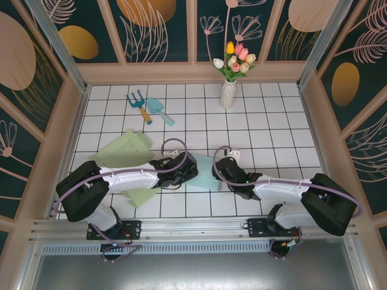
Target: Fold the paper box
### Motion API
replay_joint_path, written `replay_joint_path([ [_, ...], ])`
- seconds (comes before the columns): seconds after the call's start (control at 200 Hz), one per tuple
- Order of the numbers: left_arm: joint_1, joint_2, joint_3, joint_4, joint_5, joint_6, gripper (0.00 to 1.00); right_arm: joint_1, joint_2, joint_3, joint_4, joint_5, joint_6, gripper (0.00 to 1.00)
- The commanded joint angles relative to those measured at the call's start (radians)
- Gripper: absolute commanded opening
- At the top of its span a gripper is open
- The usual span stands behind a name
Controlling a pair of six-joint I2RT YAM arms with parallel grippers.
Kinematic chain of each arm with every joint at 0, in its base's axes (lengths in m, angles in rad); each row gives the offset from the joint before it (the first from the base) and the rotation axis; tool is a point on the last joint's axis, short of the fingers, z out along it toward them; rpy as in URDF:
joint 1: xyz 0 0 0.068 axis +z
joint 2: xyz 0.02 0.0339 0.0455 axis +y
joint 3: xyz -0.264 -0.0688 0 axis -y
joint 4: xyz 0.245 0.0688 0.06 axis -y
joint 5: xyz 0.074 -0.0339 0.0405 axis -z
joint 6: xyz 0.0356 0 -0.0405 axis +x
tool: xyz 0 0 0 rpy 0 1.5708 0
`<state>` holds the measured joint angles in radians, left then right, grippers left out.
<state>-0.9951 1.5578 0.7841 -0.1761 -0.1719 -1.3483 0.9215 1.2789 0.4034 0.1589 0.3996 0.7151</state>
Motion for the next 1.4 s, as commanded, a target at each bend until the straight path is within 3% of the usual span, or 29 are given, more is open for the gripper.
replay_joint_path([
  [0.0,-0.004,0.001,-0.017,-0.064,-0.025,-0.032,0.58,-0.007,0.036,-0.018,-0.076,-0.021,-0.013,0.45],
  [0.405,-0.004,0.027,-0.084,-0.008,-0.032,-0.058,0.58,-0.003,-0.078,-0.011,-0.130,-0.027,-0.037,0.45],
  [0.67,-0.005,0.023,-0.080,-0.022,-0.052,-0.059,0.57,0.059,-0.326,-0.026,-0.304,0.009,0.144,0.44],
  [0.816,-0.004,0.028,-0.075,-0.022,-0.053,-0.059,0.57,0.103,-0.400,-0.094,-0.277,-0.057,0.222,0.43],
  [1.071,-0.005,0.030,-0.076,-0.029,-0.057,-0.059,0.57,0.172,-0.400,-0.194,-0.159,-0.103,0.255,0.41],
  [1.396,-0.004,0.015,-0.084,-0.032,-0.066,-0.061,0.57,0.214,-0.394,-0.204,-0.099,-0.114,0.302,0.42],
])
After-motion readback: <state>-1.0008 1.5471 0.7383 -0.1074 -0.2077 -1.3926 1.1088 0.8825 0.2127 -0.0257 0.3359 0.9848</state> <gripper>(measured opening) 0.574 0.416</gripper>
